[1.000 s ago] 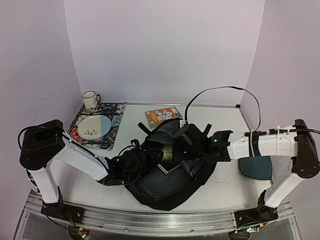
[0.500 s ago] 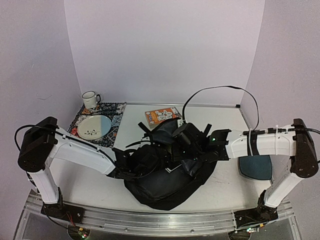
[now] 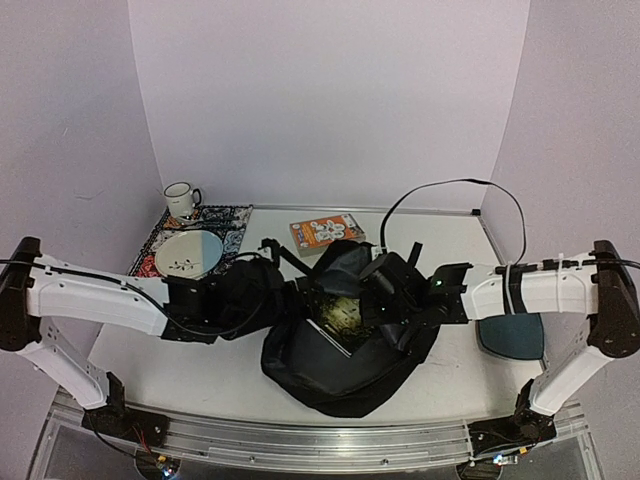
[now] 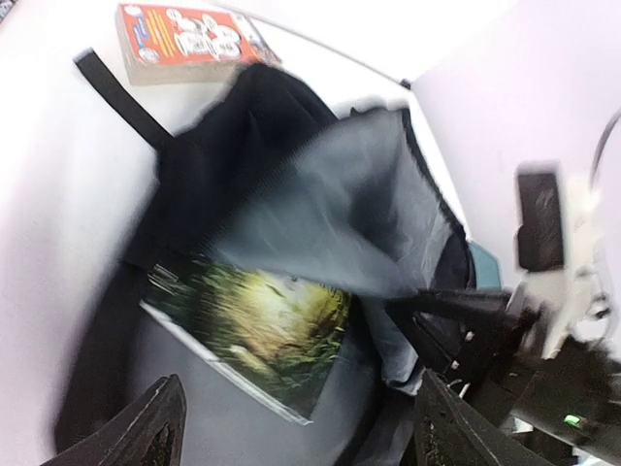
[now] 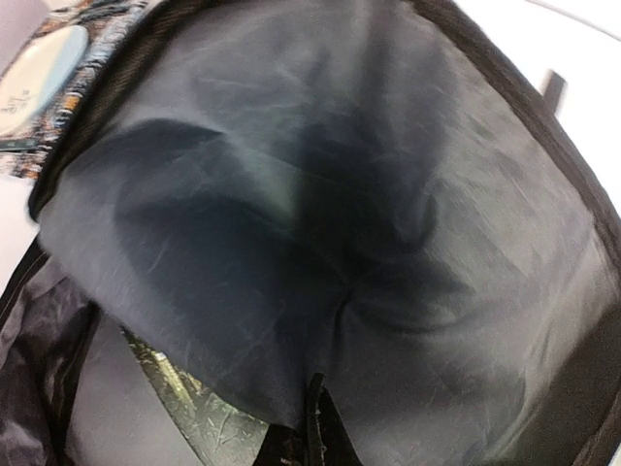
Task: Pack the student bag
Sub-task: Place the book in the largest pocket of the bag, then move the book to the largest pocket of the bag.
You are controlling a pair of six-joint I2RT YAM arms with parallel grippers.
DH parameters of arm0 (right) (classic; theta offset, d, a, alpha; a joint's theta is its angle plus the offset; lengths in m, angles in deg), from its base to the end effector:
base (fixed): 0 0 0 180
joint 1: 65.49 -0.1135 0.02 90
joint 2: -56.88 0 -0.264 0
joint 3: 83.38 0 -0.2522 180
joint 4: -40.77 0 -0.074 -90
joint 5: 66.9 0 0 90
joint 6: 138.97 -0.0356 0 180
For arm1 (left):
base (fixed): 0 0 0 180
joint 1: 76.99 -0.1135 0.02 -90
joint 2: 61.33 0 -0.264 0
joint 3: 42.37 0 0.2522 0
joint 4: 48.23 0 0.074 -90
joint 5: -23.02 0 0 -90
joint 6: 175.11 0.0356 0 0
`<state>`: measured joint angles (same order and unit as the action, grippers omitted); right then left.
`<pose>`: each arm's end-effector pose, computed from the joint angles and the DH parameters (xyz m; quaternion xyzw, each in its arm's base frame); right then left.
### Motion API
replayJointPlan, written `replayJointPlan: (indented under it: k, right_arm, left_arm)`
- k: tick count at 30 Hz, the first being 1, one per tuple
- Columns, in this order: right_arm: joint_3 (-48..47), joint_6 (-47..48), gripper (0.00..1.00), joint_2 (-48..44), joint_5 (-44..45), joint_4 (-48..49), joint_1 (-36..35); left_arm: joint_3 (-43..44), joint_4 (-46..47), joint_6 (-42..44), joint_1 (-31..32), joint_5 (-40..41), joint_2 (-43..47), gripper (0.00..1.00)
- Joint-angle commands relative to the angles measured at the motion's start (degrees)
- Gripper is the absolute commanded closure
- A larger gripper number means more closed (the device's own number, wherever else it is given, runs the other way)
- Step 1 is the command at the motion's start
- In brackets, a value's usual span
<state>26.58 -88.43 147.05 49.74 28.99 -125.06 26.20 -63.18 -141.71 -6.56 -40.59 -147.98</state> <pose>0.1897 0.2915 0.2348 -0.0384 0.8572 0.2286 0.4599 0.1265 -0.3086 0.2411 -0.0050 0.8626 -0.3261 0.3867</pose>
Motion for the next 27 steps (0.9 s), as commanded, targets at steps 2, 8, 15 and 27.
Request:
replayJointPlan:
  k: [2, 8, 15, 27]
  right_arm:
    - [5.1, -3.1, 1.00, -4.3, 3.1, -7.4, 2.2]
    - [7.9, -5.2, 1.00, -7.0, 2.4, -11.5, 2.4]
    - [8.9, -4.3, 0.90, -10.2, 1.7, -13.9, 2.4]
    - [5.1, 4.0, 0.36, -16.5, -0.9, -13.1, 2.4]
  left_arm:
    - [-4.1, -1.2, 4.1, -8.2, -5.1, 9.1, 0.19]
    - [-4.0, -1.1, 8.7, -17.6, -11.9, 9.3, 0.17]
    - [2.1, 0.8, 17.5, -27.4, -21.4, -0.9, 0.17]
    - [28.1, -4.6, 44.2, -32.8, -23.3, -26.5, 0.21]
